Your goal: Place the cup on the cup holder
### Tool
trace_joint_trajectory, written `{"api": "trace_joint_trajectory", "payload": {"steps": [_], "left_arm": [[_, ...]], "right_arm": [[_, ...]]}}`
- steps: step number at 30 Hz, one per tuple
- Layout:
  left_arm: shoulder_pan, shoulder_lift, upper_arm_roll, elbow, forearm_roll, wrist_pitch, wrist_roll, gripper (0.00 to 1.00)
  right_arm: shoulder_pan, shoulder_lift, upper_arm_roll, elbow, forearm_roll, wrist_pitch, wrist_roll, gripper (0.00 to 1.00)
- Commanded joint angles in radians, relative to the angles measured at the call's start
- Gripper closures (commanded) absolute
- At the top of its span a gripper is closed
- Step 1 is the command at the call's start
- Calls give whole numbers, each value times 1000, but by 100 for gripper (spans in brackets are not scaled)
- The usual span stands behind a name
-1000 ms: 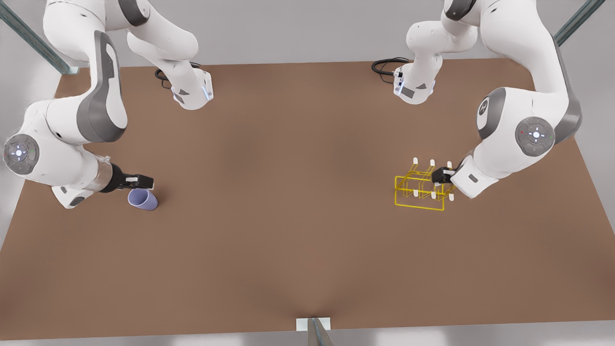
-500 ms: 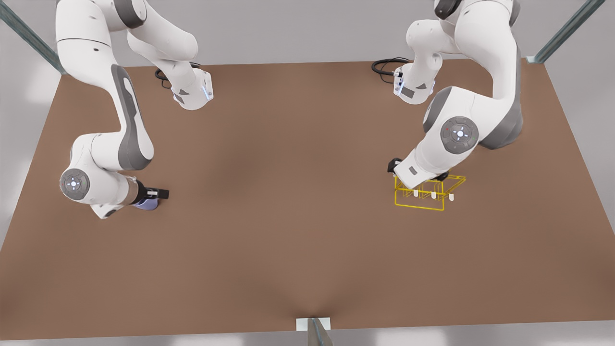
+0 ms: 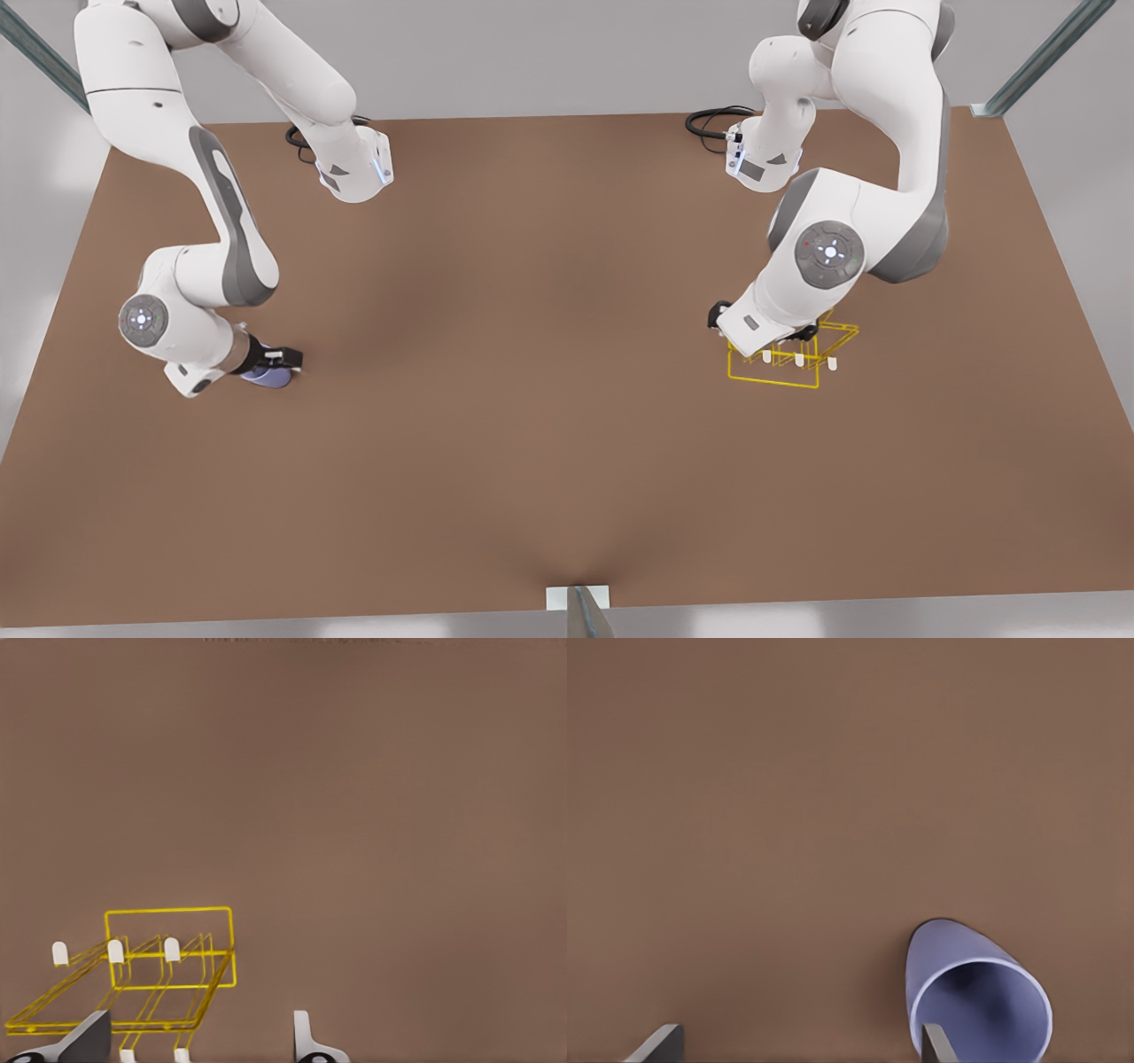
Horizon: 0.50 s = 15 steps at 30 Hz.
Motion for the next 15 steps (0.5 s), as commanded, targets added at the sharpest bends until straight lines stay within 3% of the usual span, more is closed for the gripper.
{"api": "trace_joint_trajectory", "payload": {"steps": [1, 8, 15], "left_arm": [[0, 0, 0, 0, 2, 4, -59, 0], [-1, 0, 0, 2, 2, 4, -57, 0], [-4, 2, 0, 2, 2, 4, -57, 0]], "right_arm": [[-3, -32, 7, -62, -3, 117, -78, 0], [-12, -52, 21, -125, -4, 155, -78, 0], [-133, -25, 47, -146, -121, 158, -113, 0]]}}
